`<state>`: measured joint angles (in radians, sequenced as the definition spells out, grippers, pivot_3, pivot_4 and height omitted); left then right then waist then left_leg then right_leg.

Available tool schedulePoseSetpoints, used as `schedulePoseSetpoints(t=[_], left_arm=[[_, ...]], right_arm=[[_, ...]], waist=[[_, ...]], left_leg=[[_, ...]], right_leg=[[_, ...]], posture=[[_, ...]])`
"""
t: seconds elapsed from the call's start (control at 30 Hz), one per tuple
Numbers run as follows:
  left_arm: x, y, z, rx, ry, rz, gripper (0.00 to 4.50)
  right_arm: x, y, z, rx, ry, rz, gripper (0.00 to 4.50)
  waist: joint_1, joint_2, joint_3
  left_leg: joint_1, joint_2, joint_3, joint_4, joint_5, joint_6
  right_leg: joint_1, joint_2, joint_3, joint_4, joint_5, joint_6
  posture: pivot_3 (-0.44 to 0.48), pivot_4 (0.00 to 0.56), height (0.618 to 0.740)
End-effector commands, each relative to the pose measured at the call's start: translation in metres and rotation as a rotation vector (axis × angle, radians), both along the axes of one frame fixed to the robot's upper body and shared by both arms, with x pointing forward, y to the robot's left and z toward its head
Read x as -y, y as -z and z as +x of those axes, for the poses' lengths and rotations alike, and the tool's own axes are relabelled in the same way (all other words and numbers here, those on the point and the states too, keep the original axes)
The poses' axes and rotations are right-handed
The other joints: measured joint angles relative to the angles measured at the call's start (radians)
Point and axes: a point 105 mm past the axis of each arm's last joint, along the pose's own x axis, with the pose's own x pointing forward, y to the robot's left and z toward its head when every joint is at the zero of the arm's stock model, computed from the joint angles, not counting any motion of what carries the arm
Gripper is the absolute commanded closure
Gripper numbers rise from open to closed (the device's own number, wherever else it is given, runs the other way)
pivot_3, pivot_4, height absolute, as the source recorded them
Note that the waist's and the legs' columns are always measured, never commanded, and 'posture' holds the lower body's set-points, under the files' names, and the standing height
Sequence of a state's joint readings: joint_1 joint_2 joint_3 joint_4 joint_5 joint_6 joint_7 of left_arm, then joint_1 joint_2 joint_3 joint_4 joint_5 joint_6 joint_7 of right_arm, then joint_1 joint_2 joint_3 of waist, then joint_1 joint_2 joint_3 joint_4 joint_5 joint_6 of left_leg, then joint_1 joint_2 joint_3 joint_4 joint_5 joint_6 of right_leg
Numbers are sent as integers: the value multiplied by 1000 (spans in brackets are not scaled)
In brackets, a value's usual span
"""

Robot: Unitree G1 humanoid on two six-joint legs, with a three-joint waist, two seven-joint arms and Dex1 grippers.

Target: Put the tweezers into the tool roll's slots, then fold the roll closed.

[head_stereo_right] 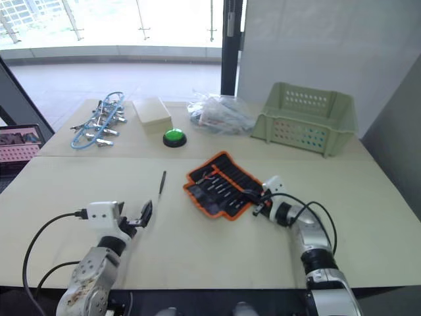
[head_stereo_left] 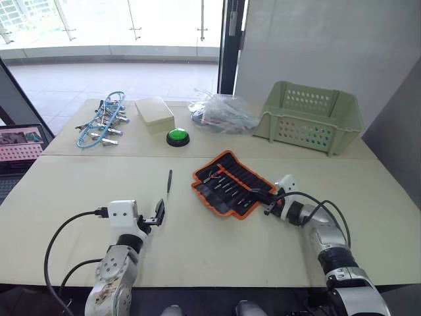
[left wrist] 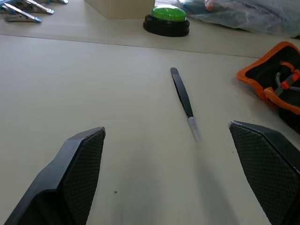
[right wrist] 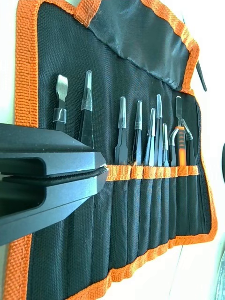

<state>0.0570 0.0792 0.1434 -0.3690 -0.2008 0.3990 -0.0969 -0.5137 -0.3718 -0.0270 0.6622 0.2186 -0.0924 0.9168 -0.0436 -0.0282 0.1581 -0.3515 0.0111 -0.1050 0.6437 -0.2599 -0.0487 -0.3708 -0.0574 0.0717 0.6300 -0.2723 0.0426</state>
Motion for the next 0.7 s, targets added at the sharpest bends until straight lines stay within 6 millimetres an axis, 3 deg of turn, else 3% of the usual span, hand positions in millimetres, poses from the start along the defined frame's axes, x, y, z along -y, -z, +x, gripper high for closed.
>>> schedulePoseSetpoints(t=[0.03, 0.23, 0.63, 0.7], left_arm=[[7, -3, 16, -4, -17, 54, 25], [23, 7, 45, -70, -46, 29, 25], [46, 21, 68, -174, 20, 51, 25], [49, 22, 69, -184, 26, 47, 577]], right_arm=[[9, 30, -9, -122, 36, -37, 4500], [5, 27, -9, -112, 39, -28, 4500], [7, 24, -11, -119, 37, -39, 4500], [7, 25, -12, -122, 37, -40, 4500]], waist=[[0, 0, 0], [2, 0, 0], [7, 1, -1], [7, 2, -1]], left_leg=[[0, 0, 0, 0, 0, 0], [0, -1, -1, 0, 0, 0], [0, -2, -1, 0, 0, 0], [0, -3, -1, 0, 0, 0]], right_leg=[[0, 0, 0, 0, 0, 0], [0, -1, 0, 0, 0, 0], [1, -1, 0, 1, 0, 1], [1, -1, 0, 1, 0, 1]], posture=[[0, 150, 740], [0, 150, 740], [0, 150, 740], [0, 150, 740]])
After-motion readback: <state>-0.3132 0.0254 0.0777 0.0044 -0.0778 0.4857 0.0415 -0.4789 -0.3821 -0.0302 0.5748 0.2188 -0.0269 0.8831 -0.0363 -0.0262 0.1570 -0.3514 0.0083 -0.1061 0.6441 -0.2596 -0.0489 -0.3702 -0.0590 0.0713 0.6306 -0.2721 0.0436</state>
